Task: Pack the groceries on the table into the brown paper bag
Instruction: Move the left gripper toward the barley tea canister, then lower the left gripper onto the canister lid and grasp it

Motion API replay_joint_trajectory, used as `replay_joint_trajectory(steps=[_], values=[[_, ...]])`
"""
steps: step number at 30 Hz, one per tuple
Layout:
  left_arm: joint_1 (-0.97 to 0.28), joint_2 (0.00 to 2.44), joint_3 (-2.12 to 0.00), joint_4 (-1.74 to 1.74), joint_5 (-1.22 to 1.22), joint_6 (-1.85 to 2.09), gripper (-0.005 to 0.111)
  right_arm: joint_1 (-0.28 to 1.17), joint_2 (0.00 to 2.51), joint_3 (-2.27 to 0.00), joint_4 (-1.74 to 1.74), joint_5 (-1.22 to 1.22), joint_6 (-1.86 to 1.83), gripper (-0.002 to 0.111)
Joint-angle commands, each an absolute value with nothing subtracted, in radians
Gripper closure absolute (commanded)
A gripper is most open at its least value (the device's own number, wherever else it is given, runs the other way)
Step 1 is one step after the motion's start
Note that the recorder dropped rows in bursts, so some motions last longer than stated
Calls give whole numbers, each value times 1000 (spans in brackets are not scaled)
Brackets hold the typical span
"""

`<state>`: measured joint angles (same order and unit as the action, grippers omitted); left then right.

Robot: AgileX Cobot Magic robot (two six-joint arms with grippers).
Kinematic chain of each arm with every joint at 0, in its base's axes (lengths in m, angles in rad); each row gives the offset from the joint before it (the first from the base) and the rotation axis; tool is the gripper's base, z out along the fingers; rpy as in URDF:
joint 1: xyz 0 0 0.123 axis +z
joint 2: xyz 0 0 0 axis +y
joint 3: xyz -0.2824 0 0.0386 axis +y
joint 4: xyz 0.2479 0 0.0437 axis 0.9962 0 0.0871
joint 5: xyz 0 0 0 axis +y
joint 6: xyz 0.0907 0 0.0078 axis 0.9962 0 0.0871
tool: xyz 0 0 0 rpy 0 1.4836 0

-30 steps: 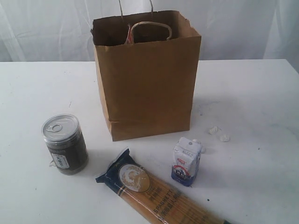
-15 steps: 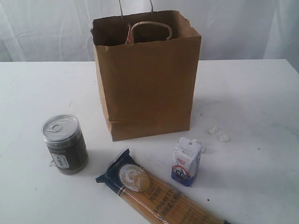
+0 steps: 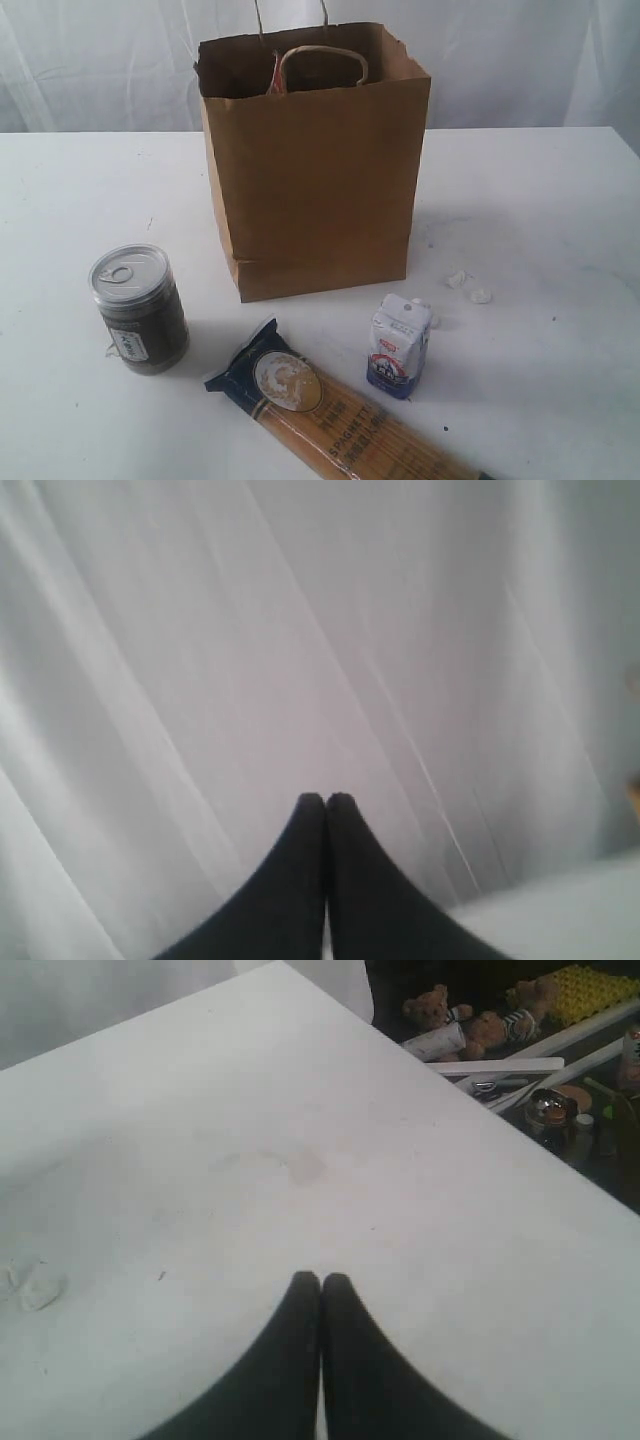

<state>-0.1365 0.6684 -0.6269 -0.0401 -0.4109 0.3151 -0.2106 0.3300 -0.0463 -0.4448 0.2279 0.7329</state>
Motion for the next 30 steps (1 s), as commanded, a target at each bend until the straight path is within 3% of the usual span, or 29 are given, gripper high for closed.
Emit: replay_joint_trajectory(steps=[1, 6, 17, 22, 27, 30], values=[[-141, 899, -726, -36, 21, 319, 107, -218, 333, -42, -448, 180, 738, 108], [-141, 1011, -739, -58, 102, 280, 107, -218, 333, -39, -448, 164, 738, 108], [-141, 1013, -739, -131, 513, 34, 107, -216, 333, -32, -446, 137, 738, 108], [-141, 1013, -739, -271, 567, 31, 107, -208, 333, -28, -466, 108, 536, 108], [-141, 1044, -751, -421, 416, 341, 107, -208, 334, -28, -466, 92, 493, 108], [-141, 1111, -806, -639, 460, 648, 107, -208, 341, -28, -466, 96, 473, 108]])
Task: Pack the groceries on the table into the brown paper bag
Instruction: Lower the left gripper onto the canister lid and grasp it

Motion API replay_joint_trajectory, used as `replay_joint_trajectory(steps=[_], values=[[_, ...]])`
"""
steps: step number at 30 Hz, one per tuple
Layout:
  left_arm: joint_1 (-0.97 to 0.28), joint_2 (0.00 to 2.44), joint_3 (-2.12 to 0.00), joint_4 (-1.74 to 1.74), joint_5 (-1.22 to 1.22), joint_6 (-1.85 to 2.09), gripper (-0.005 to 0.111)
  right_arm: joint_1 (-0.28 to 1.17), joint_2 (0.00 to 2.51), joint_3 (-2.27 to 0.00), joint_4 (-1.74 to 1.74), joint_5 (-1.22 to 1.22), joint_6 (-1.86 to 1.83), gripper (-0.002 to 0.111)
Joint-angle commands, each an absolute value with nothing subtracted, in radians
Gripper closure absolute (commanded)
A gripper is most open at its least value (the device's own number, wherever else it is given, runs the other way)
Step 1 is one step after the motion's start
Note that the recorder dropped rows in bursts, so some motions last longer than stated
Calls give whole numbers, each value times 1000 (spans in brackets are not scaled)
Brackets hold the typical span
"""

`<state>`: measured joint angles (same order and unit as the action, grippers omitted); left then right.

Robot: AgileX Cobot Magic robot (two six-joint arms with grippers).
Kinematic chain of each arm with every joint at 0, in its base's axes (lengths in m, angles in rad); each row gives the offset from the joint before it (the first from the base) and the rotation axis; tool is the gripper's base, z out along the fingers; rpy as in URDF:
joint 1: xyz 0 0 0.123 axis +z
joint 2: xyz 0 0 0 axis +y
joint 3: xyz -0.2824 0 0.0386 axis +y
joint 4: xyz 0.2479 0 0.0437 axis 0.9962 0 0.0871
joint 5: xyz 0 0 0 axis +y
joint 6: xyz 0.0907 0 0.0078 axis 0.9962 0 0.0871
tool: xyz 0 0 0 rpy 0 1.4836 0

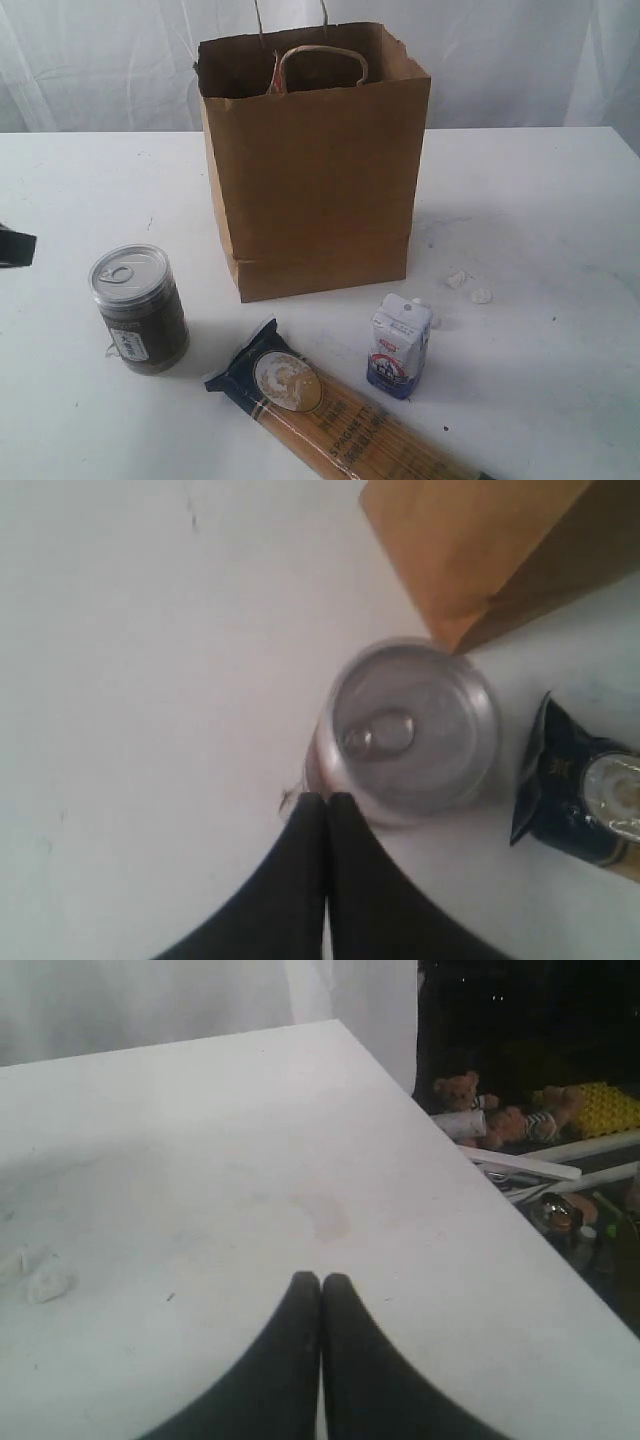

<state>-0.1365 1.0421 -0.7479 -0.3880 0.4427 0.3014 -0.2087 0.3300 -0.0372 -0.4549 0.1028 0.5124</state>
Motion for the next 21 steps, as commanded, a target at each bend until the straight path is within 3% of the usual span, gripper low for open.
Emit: replay_joint_trajectory(steps=[1, 7, 11, 17, 18, 21], values=[[-141, 1132, -824, -691, 508, 720, 107, -208, 350, -28, -466, 96, 456, 108], [-141, 1231, -908, -758, 622, 863, 102, -208, 419, -28, -451, 34, 461, 108], [-141, 1245, -924, -715, 622, 983, 73, -208, 419, -28, -433, 7, 565, 108], [-141, 1247, -916, -739, 617, 983, 9, -208, 419, -28, -433, 7, 580, 108], [-141, 1247, -916, -746, 622, 978, 2, -208, 419, -28, -433, 7, 580, 108], [-141, 1247, -916, -768, 622, 957, 2, -206, 419, -28, -433, 7, 580, 108]])
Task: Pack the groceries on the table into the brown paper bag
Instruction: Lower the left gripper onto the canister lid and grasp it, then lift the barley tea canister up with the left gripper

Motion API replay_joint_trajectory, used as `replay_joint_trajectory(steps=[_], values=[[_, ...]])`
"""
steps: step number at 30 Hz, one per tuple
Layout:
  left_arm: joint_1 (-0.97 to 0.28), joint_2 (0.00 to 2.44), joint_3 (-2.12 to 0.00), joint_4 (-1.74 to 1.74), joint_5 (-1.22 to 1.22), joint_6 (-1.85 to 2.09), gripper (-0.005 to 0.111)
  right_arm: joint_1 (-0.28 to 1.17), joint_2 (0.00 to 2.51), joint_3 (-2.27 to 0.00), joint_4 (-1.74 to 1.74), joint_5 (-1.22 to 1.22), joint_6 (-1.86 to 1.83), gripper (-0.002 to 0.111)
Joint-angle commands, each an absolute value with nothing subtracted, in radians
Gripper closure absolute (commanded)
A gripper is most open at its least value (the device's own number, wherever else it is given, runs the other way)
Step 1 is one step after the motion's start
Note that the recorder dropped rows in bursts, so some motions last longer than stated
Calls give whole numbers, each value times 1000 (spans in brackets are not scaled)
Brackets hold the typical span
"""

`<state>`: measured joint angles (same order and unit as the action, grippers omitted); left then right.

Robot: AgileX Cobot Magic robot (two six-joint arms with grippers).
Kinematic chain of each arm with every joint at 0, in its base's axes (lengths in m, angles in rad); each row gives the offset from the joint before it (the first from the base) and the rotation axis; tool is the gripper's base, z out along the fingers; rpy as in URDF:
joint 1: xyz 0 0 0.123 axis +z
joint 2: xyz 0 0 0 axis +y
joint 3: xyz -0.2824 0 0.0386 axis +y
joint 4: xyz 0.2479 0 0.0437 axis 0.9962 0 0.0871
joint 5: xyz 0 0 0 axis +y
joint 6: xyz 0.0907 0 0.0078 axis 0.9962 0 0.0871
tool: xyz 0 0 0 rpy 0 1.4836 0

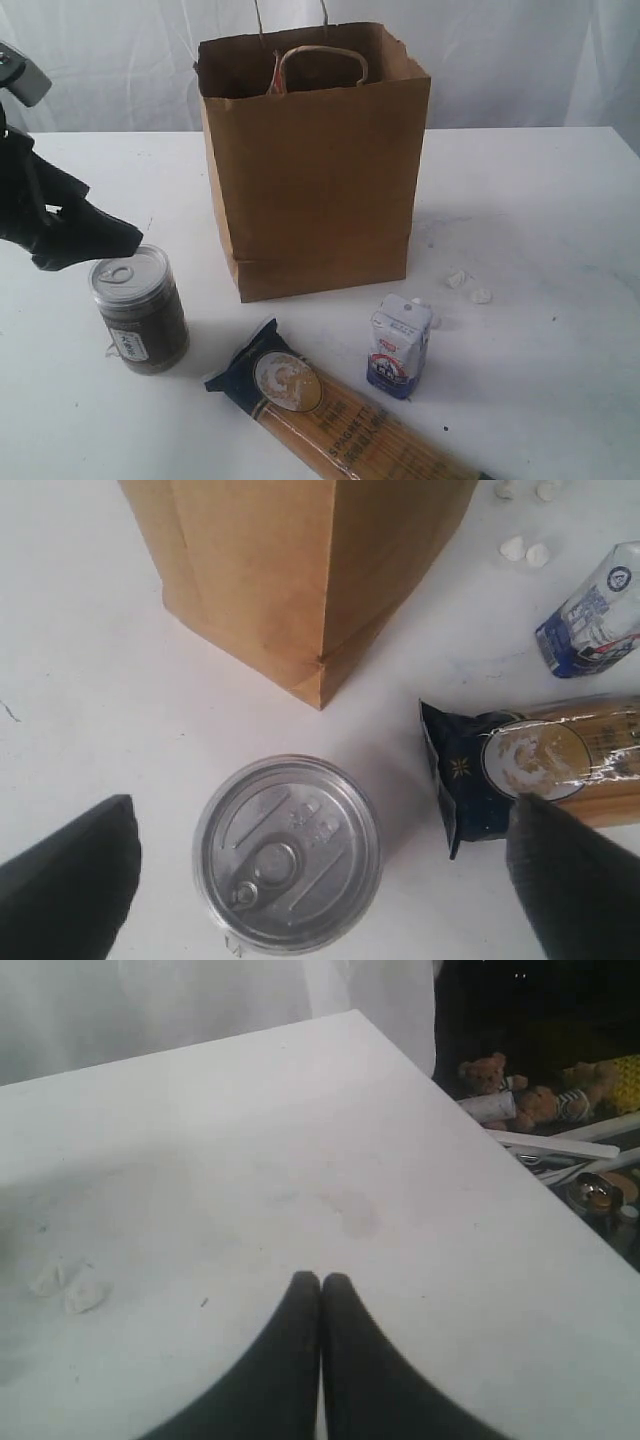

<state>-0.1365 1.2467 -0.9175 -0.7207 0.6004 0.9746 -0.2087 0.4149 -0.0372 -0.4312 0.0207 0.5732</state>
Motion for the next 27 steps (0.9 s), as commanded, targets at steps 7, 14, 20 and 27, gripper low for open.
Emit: replay_joint_trajectory(steps=[7, 14, 20, 27], values=[[-143, 1360, -916, -768, 604, 967, 2, -206, 419, -28, -433, 7, 580, 108], [-145, 1437, -916, -739, 572, 956, 2, -206, 419, -28, -433, 7, 580, 108], [-243, 1480, -916, -700, 537, 1009, 2, -206, 419, -28, -433, 7, 580, 108], [-351, 1525, -916, -447, 461, 916, 2, -206, 419, -28, -433, 7, 580, 108]])
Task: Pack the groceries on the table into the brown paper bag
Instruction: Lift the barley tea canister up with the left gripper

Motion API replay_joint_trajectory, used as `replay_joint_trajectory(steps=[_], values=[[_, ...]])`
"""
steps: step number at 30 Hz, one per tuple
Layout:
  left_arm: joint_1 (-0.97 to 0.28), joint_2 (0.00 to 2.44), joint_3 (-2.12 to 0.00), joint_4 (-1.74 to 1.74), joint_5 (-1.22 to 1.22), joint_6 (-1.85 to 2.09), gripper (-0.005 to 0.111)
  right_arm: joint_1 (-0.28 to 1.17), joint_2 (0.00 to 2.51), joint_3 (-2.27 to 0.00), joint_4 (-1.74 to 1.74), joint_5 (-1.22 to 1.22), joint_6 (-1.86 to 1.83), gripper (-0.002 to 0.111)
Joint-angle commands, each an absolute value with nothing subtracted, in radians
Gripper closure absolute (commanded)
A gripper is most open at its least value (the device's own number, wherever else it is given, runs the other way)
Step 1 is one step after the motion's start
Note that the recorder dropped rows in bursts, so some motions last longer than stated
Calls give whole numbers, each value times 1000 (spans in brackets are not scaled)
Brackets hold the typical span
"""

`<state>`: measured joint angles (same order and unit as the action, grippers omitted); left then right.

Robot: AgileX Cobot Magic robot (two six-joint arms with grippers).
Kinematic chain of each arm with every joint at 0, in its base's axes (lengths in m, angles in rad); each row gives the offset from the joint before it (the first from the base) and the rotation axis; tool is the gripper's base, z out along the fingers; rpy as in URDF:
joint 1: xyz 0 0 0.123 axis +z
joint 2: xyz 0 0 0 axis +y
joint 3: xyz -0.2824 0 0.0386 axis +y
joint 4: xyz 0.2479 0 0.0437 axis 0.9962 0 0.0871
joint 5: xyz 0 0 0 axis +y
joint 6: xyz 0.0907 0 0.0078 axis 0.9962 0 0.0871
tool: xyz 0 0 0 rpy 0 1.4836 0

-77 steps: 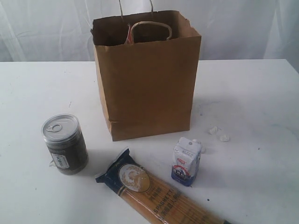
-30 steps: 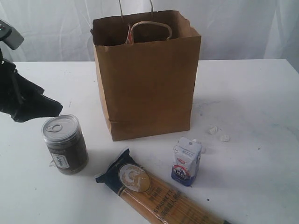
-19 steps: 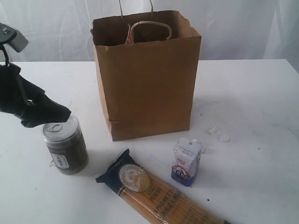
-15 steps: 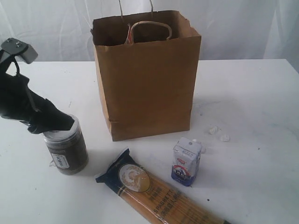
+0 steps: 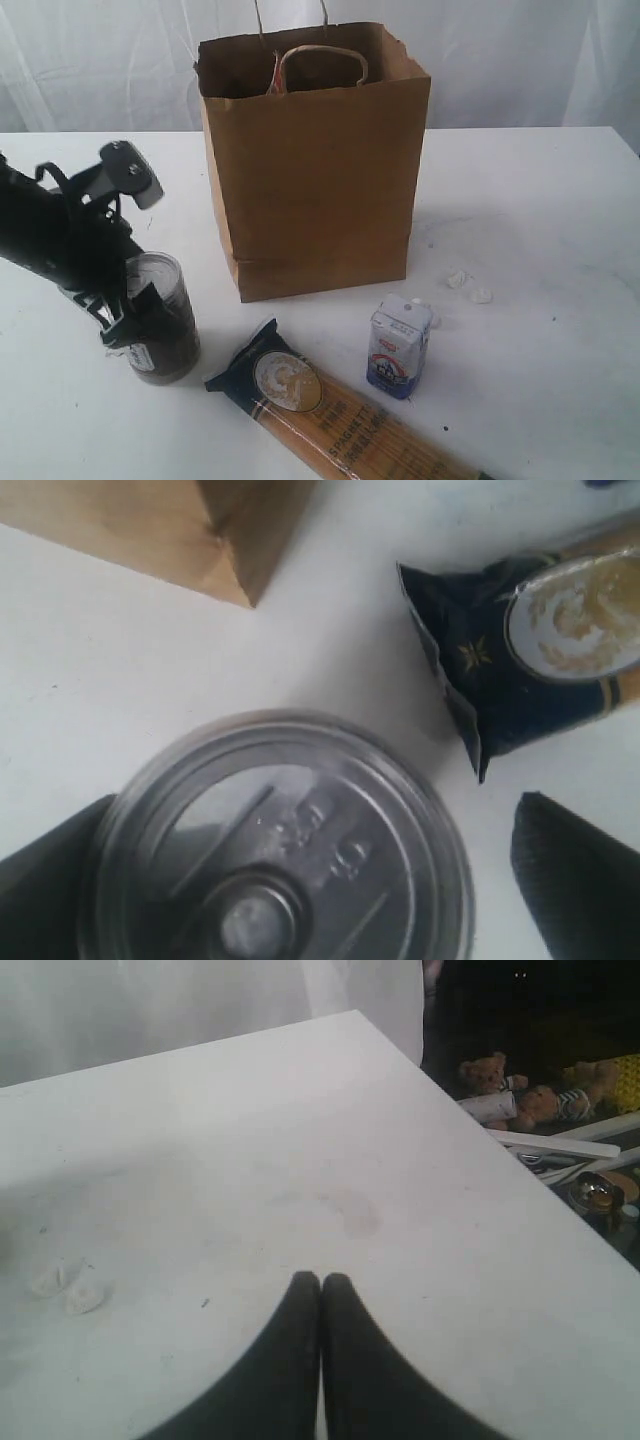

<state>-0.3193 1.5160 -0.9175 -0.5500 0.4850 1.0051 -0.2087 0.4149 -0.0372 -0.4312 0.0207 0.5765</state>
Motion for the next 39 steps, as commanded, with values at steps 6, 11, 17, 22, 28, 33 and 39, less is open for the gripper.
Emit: replay_joint_trajectory(steps=[6, 11, 17, 22, 28, 33, 39], values=[[-351, 1525, -916, -437, 441, 859, 2, -206, 419, -28, -433, 7, 580, 108], [-351, 1525, -916, -440, 427, 838, 2, -206, 419, -28, -433, 7, 580, 108], [-351, 1525, -916, -440, 427, 755, 42, -206, 419, -28, -433, 7, 580, 108], [-351, 1525, -916, -440, 429, 755, 80, -206, 419, -28, -433, 7, 580, 108], [-351, 1525, -916, -440, 433, 755, 106, -206, 419, -28, -433, 7, 580, 108], [-351, 1510, -951, -440, 472, 757, 107, -206, 419, -28, -433, 7, 580, 108], [-351, 1437, -1056, -440, 525, 714, 107, -206, 419, -28, -433, 7, 580, 108]])
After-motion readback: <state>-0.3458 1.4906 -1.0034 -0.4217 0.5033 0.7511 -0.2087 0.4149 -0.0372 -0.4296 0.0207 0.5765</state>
